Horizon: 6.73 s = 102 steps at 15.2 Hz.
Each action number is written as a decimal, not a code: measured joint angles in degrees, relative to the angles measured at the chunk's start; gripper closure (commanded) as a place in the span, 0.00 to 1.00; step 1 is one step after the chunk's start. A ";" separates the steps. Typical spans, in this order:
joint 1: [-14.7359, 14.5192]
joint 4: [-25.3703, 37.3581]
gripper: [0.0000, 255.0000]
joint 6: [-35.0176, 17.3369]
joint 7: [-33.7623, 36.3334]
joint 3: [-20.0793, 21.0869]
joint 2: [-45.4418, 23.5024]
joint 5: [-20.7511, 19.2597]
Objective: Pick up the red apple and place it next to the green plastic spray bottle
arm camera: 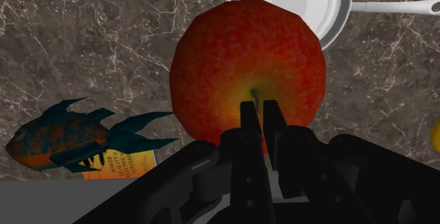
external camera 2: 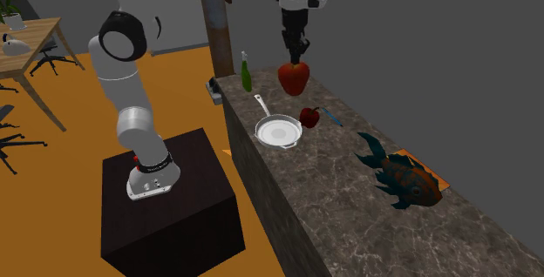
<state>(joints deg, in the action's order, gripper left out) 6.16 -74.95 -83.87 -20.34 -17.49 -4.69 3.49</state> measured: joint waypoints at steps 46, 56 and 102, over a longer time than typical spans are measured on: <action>-31.07 8.48 1.00 1.74 61.80 32.85 -7.59 -9.85; -30.15 -4.83 1.00 -7.75 61.99 32.64 -3.64 -8.69; -29.58 -37.01 1.00 -42.17 64.47 31.89 -6.03 -10.39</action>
<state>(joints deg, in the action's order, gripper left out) -23.42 -111.96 -126.03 44.14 14.39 -10.72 -6.90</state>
